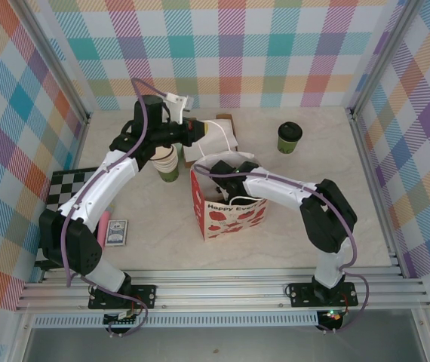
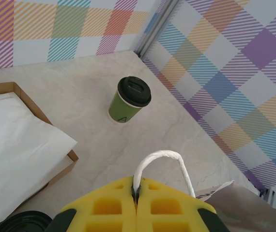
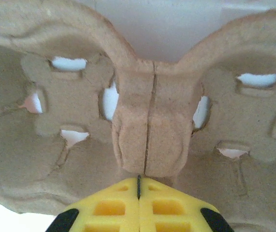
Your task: Pack the takeout coffee
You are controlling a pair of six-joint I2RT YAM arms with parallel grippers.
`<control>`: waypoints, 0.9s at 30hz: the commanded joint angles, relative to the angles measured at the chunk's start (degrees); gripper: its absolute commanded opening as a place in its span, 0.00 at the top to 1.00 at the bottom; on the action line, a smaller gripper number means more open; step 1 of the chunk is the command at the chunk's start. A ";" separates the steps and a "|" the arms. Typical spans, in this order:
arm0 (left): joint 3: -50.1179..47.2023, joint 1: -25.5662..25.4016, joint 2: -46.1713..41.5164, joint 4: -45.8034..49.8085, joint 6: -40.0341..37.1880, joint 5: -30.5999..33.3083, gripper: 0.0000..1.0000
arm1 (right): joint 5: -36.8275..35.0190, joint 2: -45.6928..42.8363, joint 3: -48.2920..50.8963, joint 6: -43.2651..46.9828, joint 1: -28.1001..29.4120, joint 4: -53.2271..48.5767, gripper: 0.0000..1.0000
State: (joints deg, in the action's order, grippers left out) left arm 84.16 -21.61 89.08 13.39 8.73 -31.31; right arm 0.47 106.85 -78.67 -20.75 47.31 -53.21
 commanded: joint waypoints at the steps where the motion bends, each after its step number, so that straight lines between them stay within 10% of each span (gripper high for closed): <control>1: 0.44 0.34 -0.72 0.05 -1.24 -1.73 1.00 | 1.06 2.26 0.98 -1.35 0.07 -0.13 0.94; 27: 0.30 0.38 -1.32 1.60 -3.50 -2.53 1.00 | 0.13 -11.70 -1.06 0.34 0.16 9.04 0.63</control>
State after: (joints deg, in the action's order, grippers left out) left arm 84.16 -21.61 89.08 13.93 6.52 -32.58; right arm -0.60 97.82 -79.22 -21.56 47.31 -46.74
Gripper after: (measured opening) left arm 0.059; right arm 0.356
